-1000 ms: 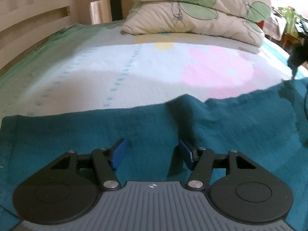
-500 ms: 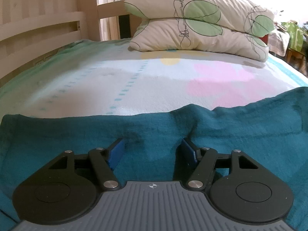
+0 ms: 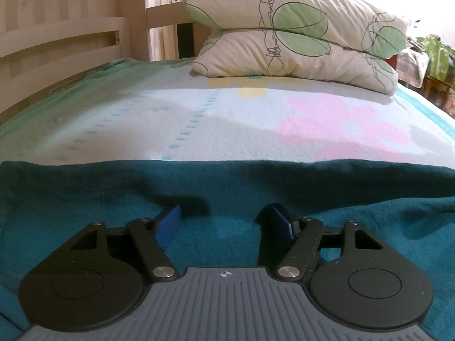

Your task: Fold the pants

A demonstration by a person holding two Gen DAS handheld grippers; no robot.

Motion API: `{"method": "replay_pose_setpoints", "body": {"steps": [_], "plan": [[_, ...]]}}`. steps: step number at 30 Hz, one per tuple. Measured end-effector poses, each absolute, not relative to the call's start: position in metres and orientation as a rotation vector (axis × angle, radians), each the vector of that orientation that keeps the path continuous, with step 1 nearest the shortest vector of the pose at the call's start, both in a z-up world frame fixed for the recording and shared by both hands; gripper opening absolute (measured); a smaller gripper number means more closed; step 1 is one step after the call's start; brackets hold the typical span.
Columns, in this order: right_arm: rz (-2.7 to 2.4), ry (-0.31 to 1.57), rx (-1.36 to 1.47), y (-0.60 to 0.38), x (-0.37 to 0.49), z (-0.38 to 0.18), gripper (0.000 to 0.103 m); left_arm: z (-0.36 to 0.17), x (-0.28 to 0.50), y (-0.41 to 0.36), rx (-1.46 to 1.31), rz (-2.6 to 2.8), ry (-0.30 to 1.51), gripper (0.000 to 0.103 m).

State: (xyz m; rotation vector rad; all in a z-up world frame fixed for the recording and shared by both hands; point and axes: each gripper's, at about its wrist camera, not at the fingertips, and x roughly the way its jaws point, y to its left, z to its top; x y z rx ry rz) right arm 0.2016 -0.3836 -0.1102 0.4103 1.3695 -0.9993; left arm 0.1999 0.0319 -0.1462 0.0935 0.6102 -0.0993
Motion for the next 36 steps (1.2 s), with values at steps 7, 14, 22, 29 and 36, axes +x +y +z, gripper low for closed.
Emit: {"method": "replay_pose_setpoints", "body": {"steps": [7,14,22,29,36], "plan": [[-0.97,1.419,0.305,-0.372,0.22,-0.118,0.01,-0.146,0.202,0.03,0.098,-0.089,0.613,0.072],[-0.868,1.351,0.266,-0.353,0.2,-0.113,0.011,-0.145,0.202,0.031,0.091,-0.091,0.613,0.072],[-0.7,1.195,0.417,-0.384,0.16,-0.104,0.011,-0.142,0.202,0.035,0.07,-0.113,0.619,0.071],[-0.604,1.095,0.467,-0.397,0.133,-0.107,0.01,-0.116,0.19,0.063,-0.105,-0.232,0.727,0.062],[-0.566,0.953,0.501,-0.393,0.1,-0.092,0.009,-0.083,0.198,0.085,-0.34,-0.29,0.924,0.062]]}}
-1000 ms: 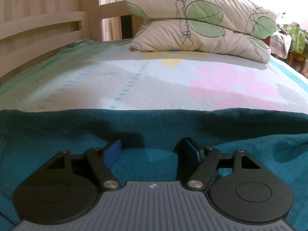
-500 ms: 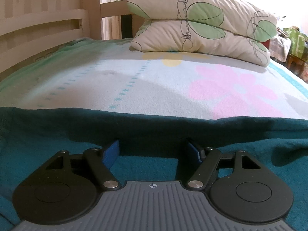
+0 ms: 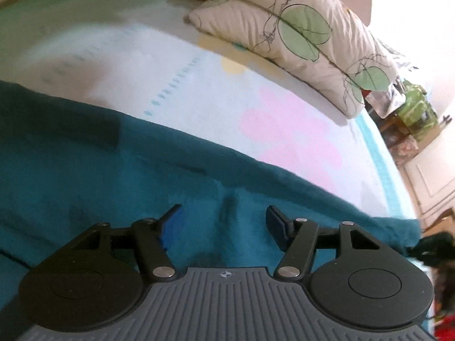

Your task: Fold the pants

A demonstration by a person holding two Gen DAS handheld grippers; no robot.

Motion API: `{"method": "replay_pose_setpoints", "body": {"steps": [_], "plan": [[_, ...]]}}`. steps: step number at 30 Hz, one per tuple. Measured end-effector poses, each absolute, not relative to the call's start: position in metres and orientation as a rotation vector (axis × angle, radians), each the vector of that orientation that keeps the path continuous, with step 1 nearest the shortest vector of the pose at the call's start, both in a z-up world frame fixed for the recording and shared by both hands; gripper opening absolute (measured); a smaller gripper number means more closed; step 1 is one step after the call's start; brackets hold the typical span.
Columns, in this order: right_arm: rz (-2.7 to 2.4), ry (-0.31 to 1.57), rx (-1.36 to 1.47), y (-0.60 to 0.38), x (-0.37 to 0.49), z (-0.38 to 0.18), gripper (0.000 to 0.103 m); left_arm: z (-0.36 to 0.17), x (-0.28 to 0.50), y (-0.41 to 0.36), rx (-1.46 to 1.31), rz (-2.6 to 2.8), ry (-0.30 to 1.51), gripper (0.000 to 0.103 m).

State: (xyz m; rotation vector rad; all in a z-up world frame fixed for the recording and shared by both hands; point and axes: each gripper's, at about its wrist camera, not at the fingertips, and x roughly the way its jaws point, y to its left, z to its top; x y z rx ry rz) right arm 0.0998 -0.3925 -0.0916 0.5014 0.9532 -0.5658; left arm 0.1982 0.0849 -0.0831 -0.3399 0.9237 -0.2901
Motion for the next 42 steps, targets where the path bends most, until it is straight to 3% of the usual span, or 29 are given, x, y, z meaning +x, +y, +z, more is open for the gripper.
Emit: {"method": "replay_pose_setpoints", "body": {"steps": [5,14,24,25,26,27,28,37,42], "plan": [[-0.545,0.926,0.515,-0.393,0.088,-0.072,0.009,-0.067,0.222,0.095,-0.398,-0.231,0.97,0.062],[-0.502,0.912,0.55,-0.404,0.082,-0.067,0.009,-0.084,0.272,0.105,-0.624,-0.137,1.143,0.062],[-0.453,0.906,0.57,-0.414,0.07,-0.069,0.009,-0.107,0.298,0.094,-0.636,-0.038,1.254,0.062],[-0.451,0.907,0.569,-0.414,0.07,-0.069,0.009,-0.111,0.298,0.093,-0.639,-0.009,1.27,0.055],[-0.449,0.91,0.568,-0.414,0.07,-0.07,0.009,-0.114,0.298,0.093,-0.64,0.016,1.276,0.028],[-0.447,0.911,0.568,-0.414,0.07,-0.07,0.009,-0.115,0.299,0.093,-0.642,0.017,1.274,0.012],[-0.445,0.909,0.571,-0.415,0.069,-0.069,0.009,-0.115,0.297,0.094,-0.644,0.014,1.262,0.003],[-0.397,0.78,0.567,-0.404,0.023,-0.012,0.009,0.01,0.193,0.083,-0.342,-0.161,0.865,0.003],[-0.419,0.773,0.552,-0.39,-0.049,0.005,0.009,0.023,0.11,0.096,-0.257,-0.242,0.829,0.003]]}}
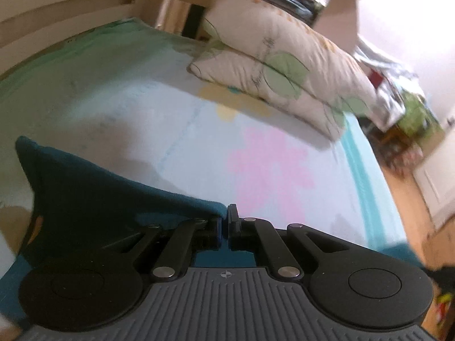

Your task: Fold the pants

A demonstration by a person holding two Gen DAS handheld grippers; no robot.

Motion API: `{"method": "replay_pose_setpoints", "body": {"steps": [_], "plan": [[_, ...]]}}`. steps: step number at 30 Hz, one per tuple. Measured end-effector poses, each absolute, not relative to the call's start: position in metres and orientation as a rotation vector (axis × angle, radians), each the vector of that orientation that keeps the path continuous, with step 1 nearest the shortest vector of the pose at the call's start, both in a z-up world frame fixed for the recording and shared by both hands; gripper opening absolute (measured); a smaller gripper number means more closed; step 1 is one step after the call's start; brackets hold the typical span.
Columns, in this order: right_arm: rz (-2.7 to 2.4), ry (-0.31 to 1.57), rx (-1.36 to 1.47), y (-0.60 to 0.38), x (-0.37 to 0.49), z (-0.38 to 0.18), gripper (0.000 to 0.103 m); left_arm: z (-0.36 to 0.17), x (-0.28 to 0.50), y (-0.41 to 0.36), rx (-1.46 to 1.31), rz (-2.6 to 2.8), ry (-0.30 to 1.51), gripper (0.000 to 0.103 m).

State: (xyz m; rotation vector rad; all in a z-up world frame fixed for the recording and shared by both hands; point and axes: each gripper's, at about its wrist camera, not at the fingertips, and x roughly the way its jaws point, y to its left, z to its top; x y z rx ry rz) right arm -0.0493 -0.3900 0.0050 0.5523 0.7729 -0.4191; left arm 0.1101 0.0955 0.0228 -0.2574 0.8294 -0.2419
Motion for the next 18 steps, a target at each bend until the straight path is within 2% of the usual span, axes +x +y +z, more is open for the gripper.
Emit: {"method": "replay_pose_setpoints", "body": {"steps": [6,9,12,15,17,18], "plan": [[-0.479,0.923,0.609,-0.391,-0.1,-0.052,0.009,-0.046,0.055,0.104,-0.193,-0.211,1.019,0.003],[-0.494,0.997,0.645,-0.399,-0.104,-0.085,0.009,-0.085,0.05,0.104,-0.191,-0.169,1.122,0.003],[-0.468,1.004,0.678,-0.406,-0.107,-0.092,0.011,-0.1,0.056,0.104,-0.162,-0.132,1.159,0.003],[-0.423,0.95,0.726,-0.414,-0.115,-0.079,0.023,-0.108,0.062,0.107,-0.174,-0.13,1.191,0.004],[-0.447,0.912,0.747,-0.423,-0.124,-0.072,0.041,-0.112,0.067,0.105,-0.166,-0.128,1.215,0.004],[-0.5,0.89,0.735,-0.43,-0.128,-0.067,0.042,-0.113,0.07,0.103,-0.16,-0.129,1.214,0.004]]}}
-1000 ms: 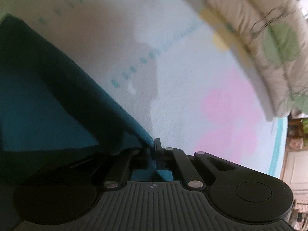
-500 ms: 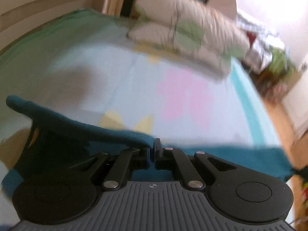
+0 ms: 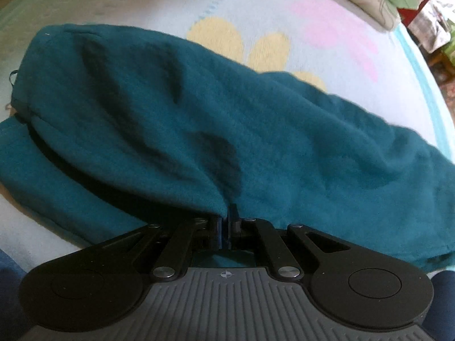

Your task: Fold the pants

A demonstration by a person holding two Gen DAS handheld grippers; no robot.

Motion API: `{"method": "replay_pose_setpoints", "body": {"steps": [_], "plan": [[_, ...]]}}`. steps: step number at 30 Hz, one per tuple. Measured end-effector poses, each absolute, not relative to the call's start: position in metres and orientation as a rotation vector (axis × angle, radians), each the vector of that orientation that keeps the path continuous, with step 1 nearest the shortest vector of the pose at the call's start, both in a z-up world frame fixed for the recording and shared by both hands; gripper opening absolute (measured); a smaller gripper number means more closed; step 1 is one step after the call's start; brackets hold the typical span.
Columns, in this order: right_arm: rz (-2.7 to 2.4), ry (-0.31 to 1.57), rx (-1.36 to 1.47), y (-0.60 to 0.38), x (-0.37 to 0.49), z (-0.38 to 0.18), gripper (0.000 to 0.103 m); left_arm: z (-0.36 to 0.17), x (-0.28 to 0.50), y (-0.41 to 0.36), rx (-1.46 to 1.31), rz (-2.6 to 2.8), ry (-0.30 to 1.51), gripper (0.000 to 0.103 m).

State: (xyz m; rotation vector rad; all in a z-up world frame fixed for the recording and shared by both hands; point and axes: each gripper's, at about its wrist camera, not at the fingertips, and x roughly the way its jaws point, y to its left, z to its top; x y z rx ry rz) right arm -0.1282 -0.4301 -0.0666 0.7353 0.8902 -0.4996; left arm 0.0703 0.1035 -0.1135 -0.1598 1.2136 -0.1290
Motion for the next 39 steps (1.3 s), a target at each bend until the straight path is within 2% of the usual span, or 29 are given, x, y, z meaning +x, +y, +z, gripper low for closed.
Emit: {"method": "replay_pose_setpoints", "body": {"steps": [7,15,16,17,18,23,26,32,36,38,39], "plan": [[-0.643,0.809,0.815,-0.473,-0.136,-0.074,0.042,-0.11,0.076,0.102,-0.147,-0.129,1.21,0.004],[-0.702,0.825,0.898,-0.481,-0.133,-0.097,0.042,-0.112,0.055,0.108,-0.137,-0.119,1.21,0.004],[-0.702,0.813,0.905,-0.482,-0.136,-0.097,0.033,-0.116,0.056,0.104,-0.125,-0.118,1.209,0.004],[-0.695,0.803,0.901,-0.481,-0.141,-0.096,0.013,-0.116,0.057,0.101,-0.115,-0.118,1.208,0.004],[-0.685,0.797,0.884,-0.48,-0.139,-0.092,0.01,-0.116,0.057,0.097,-0.106,-0.119,1.206,0.004],[-0.671,0.739,0.721,-0.457,-0.149,-0.049,0.009,-0.107,0.054,0.099,-0.114,-0.146,1.201,0.004],[-0.698,0.762,0.696,-0.45,-0.163,-0.045,0.009,-0.101,0.05,0.103,-0.128,-0.158,1.201,0.004],[-0.752,0.938,0.693,-0.463,-0.141,-0.098,0.011,-0.108,0.045,0.104,-0.126,-0.161,1.217,0.005],[-0.77,0.96,0.679,-0.46,-0.134,-0.089,0.024,-0.106,0.039,0.106,-0.128,-0.151,1.235,0.008],[-0.783,0.97,0.636,-0.456,-0.129,-0.078,0.039,-0.106,0.036,0.105,-0.104,-0.157,1.237,0.009],[-0.79,0.967,0.612,-0.452,-0.128,-0.073,0.04,-0.105,0.034,0.104,-0.087,-0.16,1.237,0.01]]}}
